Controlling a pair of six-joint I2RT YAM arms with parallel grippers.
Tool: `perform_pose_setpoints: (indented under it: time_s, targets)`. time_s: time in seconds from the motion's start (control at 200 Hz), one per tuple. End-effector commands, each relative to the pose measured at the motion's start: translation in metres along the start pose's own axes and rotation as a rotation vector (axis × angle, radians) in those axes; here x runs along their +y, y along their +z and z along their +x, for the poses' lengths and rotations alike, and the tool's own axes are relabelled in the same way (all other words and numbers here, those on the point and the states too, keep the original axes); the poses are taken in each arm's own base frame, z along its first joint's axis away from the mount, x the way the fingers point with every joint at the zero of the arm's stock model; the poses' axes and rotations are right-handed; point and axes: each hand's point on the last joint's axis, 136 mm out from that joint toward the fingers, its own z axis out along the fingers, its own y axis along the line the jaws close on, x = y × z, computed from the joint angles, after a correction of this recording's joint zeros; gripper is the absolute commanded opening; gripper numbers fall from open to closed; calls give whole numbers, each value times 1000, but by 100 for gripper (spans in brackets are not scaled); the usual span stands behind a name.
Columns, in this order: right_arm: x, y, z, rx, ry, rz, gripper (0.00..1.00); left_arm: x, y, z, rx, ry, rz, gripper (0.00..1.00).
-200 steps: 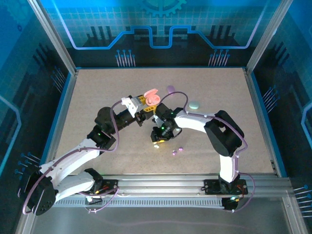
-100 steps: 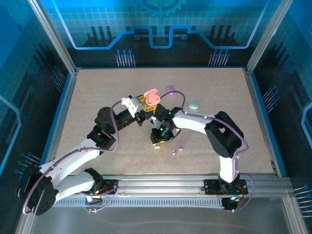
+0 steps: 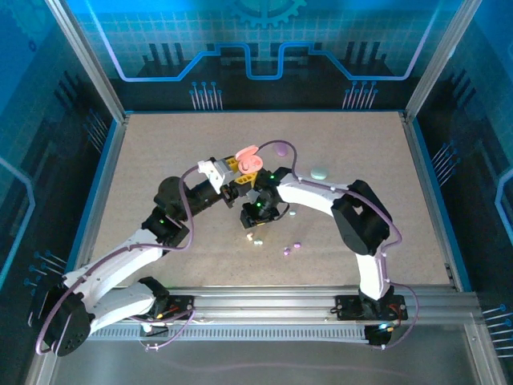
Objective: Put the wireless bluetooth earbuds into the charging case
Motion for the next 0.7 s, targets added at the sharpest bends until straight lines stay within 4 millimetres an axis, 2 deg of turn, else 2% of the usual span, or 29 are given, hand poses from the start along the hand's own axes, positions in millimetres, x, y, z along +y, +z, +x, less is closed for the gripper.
perform_pose_setpoints:
  time_s: [0.0,0.25,0.695]
  targets:
    - [8,9,11,62,4,20,39,0,-4,-19,-46,22,-12,29]
    - [15,18,16,69,105,6,42,1,-6,-18,-43,29,-18,29]
    - [4,22,21,64,144,79,44,1,-6,-17,-44,27,-20,29]
